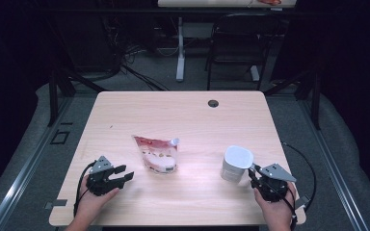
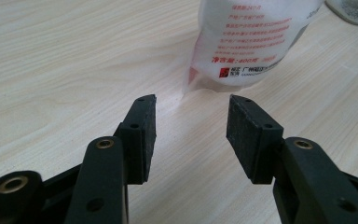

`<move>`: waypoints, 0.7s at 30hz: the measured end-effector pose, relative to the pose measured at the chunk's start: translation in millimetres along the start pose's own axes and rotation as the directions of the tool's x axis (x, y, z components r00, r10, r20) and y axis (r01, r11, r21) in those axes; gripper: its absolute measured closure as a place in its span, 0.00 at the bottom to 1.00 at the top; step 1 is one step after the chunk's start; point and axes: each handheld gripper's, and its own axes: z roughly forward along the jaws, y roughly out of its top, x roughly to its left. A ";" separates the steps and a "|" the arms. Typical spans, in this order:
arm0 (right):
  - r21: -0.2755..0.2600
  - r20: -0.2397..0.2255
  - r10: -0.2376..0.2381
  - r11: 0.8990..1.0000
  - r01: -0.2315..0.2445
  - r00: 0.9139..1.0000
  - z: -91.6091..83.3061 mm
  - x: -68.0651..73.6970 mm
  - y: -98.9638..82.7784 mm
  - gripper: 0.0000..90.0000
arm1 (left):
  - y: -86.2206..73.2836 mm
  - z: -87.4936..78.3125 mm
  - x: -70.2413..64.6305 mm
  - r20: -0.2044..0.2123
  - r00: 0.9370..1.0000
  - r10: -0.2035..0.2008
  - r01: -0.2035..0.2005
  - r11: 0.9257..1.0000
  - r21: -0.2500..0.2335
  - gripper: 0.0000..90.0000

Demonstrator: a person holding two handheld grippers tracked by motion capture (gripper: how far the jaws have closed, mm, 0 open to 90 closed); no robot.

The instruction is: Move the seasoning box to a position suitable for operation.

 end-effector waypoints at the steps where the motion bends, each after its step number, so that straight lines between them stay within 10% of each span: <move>1: 0.004 0.006 -0.004 1.000 0.004 1.000 -0.5 -0.1 -0.1 0.75 | 0.0 -0.2 0.1 0.001 1.000 -0.001 0.001 1.000 0.000 0.59; 21: 0.033 0.030 0.015 0.999 -0.016 0.999 9.3 -3.6 0.1 0.74 | -0.2 0.6 0.8 0.002 1.000 -0.009 0.009 1.000 0.001 0.58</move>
